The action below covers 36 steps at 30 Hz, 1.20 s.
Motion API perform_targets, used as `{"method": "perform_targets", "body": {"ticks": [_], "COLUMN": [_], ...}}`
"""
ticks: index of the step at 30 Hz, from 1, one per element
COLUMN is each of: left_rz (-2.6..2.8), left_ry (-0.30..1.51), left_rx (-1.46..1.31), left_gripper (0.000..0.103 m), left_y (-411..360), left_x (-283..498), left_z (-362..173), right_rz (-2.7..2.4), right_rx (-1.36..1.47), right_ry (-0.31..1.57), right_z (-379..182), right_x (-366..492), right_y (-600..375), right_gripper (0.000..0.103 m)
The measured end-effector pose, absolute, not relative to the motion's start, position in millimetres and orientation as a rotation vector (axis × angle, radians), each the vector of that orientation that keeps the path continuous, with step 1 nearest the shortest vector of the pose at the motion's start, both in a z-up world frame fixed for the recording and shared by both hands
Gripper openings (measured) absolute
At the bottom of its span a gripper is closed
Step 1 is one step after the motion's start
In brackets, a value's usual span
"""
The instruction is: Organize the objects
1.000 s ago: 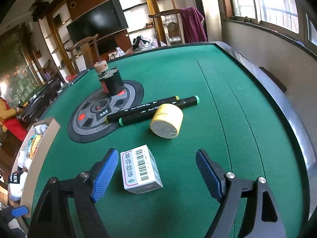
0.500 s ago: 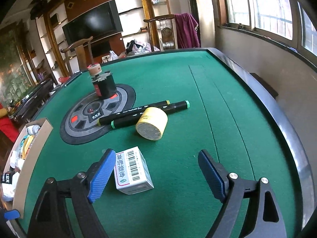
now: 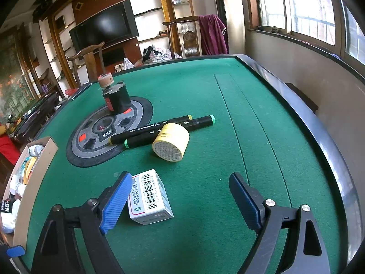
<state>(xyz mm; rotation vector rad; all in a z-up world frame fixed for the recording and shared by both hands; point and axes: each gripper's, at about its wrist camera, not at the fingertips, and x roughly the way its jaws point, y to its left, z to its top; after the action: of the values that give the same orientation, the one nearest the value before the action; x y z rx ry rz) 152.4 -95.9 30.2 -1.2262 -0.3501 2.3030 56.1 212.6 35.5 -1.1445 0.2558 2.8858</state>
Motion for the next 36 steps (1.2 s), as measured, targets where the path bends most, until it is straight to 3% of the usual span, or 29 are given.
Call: {"method": "perform_targets", "body": {"ticks": [11,15,19,27,36], "left_rz": [2.322,2.340,2.321,2.262,2.220], "left_ry": [-0.295,-0.291,-0.288,-0.265,-0.169], "left_rx": [-1.226,-1.180,-1.199,-1.268,-1.257], "left_gripper": [0.093,0.093,0.093,0.093,0.093], "left_y": [-89,-89,-84,-57,-8], "left_x": [157,150,142,114,92], "left_z": [43,54,51,36,39], "right_rz": [2.890,2.895,2.830,2.765,2.839], "right_rx": [-1.113,-0.941,-0.846,-1.055,-1.426], "right_ry": [0.316,0.336,0.435,0.575,0.580], "right_z": [41,59,71,49,27], "right_x": [61,75,78,29,-32], "right_y": [219,232,268,313,256], "right_gripper": [0.091,0.091,0.098,0.098,0.096]}}
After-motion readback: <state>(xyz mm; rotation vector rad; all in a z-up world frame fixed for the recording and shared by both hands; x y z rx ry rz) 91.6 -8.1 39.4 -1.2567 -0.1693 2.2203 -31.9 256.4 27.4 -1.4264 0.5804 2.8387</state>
